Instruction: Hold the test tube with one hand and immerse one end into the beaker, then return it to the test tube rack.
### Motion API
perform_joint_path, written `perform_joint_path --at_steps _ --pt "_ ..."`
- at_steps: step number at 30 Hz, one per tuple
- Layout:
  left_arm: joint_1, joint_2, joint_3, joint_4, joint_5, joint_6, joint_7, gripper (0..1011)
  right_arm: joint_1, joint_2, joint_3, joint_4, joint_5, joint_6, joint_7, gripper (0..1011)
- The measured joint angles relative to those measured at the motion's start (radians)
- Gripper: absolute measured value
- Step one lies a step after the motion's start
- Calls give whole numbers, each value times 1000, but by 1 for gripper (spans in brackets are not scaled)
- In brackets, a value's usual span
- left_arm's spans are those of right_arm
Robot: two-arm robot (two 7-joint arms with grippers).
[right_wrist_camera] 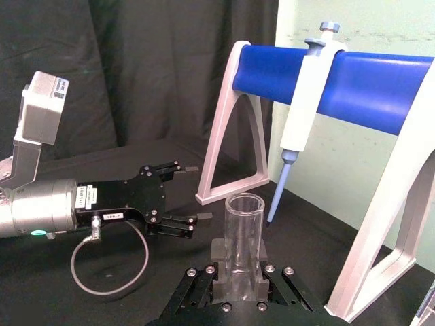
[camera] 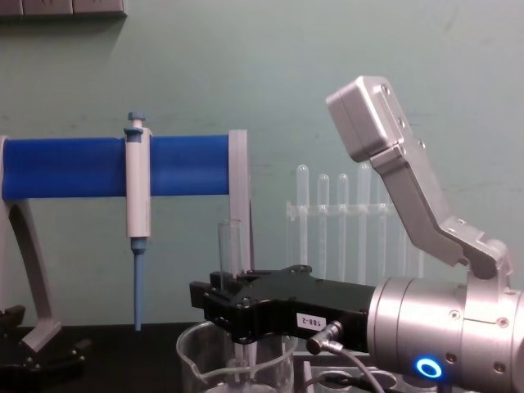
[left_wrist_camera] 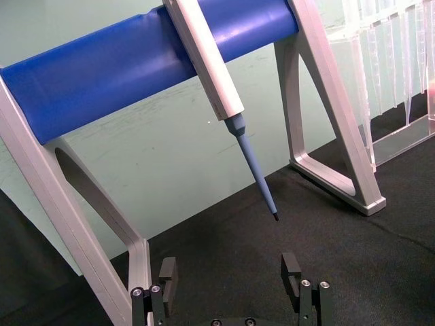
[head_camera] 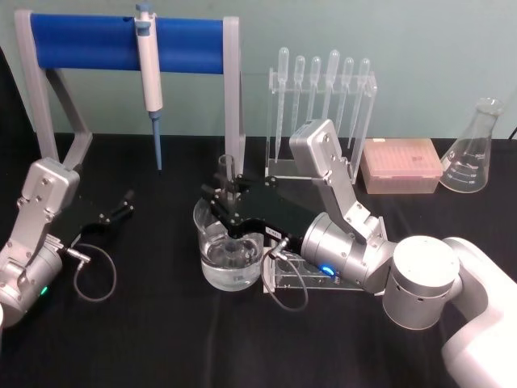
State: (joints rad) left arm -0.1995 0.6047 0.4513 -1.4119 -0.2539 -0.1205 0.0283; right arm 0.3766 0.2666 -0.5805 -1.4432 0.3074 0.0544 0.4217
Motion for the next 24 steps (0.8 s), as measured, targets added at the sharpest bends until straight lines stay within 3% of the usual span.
perform_joint_path --at_steps 24 --pt "0 0 0 0 0 0 0 1000 0 0 0 0 0 0 0 233"
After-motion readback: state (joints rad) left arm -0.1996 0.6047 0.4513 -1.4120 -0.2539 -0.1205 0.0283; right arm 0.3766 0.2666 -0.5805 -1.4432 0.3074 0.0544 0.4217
